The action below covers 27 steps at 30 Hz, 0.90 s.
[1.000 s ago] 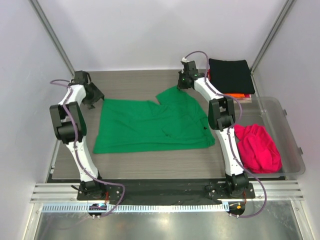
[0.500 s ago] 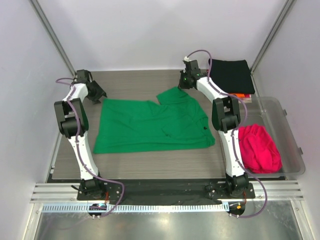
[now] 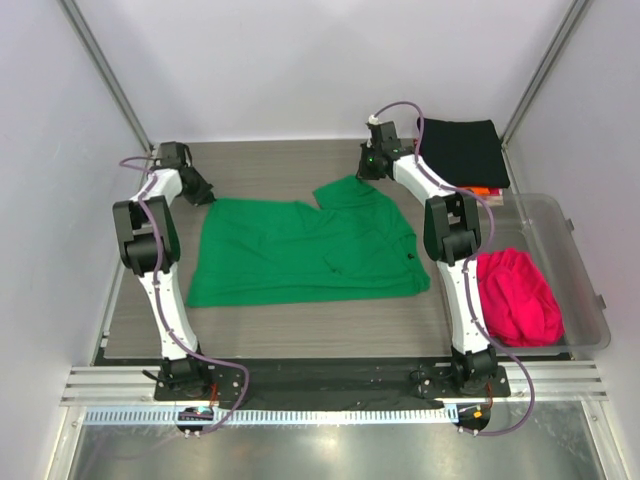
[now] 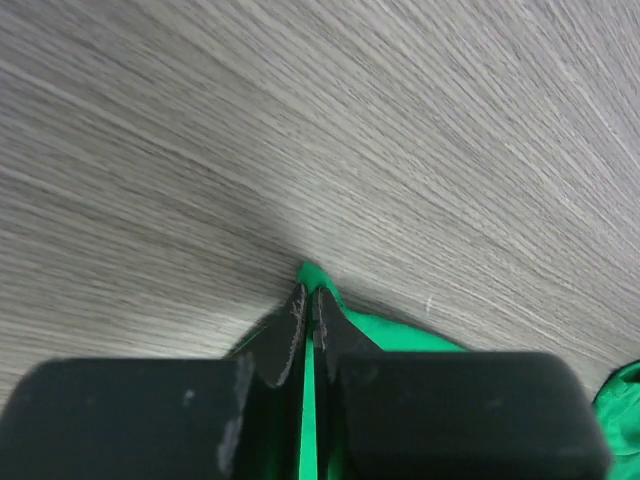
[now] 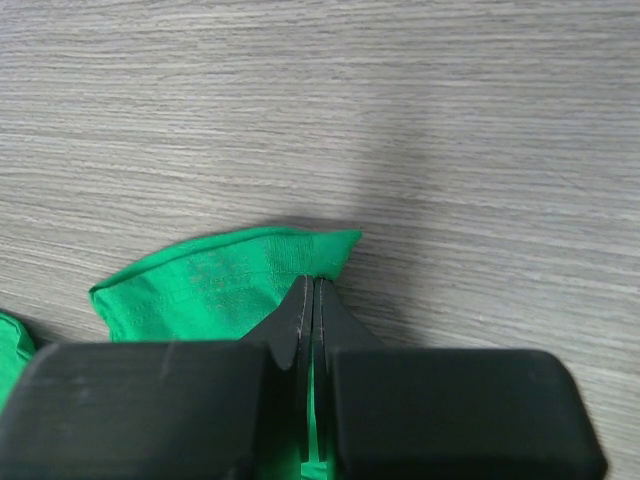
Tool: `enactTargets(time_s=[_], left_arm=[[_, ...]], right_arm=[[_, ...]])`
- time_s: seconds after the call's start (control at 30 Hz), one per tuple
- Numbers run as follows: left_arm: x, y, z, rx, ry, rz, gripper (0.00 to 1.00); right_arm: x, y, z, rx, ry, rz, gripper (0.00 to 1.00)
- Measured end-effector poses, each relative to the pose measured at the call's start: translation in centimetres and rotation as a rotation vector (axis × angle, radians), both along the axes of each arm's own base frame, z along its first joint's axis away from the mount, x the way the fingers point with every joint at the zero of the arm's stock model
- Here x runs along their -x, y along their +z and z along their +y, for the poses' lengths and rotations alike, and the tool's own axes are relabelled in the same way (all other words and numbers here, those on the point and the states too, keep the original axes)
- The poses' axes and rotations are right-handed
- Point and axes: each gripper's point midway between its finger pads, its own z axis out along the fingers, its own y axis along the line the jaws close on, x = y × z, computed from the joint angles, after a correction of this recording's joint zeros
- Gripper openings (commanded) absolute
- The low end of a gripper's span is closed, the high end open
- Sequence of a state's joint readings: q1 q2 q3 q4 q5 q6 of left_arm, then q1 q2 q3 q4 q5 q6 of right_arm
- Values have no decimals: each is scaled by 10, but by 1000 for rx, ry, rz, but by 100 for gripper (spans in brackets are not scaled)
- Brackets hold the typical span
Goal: Fold and stack the t-shirts
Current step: Fold the tshirt
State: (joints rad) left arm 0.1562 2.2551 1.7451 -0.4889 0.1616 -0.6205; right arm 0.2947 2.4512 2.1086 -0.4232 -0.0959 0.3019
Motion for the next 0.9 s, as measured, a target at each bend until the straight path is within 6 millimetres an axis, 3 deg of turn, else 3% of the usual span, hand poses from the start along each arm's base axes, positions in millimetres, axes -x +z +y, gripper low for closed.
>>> enactTargets(time_s=[0.13, 0.23, 0.37, 0.5, 0.6, 0.73, 0.9], left_arm=[[1, 0, 0, -2, -4, 2, 0], [3, 1, 0, -4, -2, 11, 0], [13, 9, 1, -8, 5, 24, 0], [23, 31, 1, -14, 8, 1, 0], [29, 51, 0, -20, 10, -27, 0], [43, 69, -1, -25, 14, -50, 0], [62, 70, -2, -25, 17, -36, 0]], right_arm=[[3, 4, -1, 3, 1, 7, 1], [5, 20, -2, 1, 3, -8, 1], [16, 59, -5, -9, 6, -52, 1], [35, 102, -11, -22, 8, -101, 1], [51, 122, -16, -29, 9, -124, 1], [76, 124, -20, -26, 15, -107, 1], [105, 107, -22, -13, 31, -53, 1]])
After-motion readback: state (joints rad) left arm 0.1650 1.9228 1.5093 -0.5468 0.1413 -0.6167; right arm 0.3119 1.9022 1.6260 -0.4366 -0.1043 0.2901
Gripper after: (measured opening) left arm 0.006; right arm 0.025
